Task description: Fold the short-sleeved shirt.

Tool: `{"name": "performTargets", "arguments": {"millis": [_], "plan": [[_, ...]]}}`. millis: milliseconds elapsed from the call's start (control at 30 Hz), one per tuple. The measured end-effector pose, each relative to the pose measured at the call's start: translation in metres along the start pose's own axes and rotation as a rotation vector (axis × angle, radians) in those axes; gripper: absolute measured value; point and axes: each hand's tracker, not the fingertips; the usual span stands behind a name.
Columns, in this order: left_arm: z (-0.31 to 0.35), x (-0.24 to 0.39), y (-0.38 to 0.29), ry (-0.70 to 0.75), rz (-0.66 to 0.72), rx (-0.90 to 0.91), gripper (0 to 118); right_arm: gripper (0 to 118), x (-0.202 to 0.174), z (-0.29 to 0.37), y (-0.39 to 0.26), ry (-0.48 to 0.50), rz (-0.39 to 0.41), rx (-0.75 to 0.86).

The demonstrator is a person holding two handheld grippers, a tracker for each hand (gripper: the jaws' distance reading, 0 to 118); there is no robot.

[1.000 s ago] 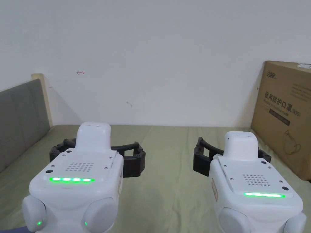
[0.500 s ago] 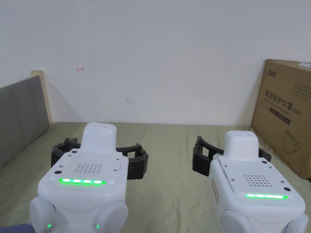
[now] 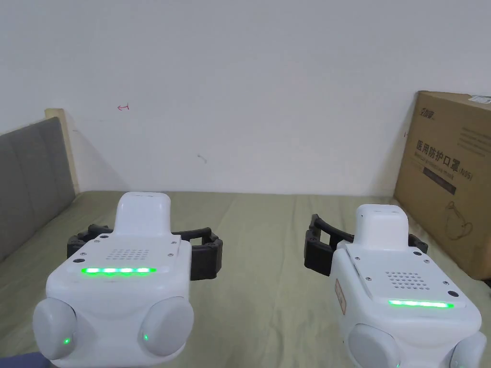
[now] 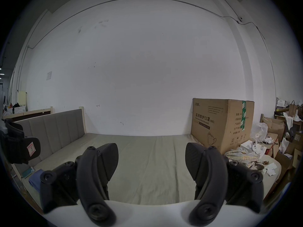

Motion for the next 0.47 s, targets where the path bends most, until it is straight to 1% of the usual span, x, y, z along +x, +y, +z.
{"name": "performTargets", "arguments": {"millis": [267, 467], "plan": [[-0.0005, 0.0001, -0.0018, -0.003, -0.005, 0.010, 118, 91, 0.0004, -0.0006, -0.0016, 0.003, 0.002, -0.005], [0.0038, -0.0022, -0.0051, -0.020, -0.035, 0.084, 118, 91, 0.0028, 0.0006, -0.0014, -0.008, 0.003, 0.002]]}}
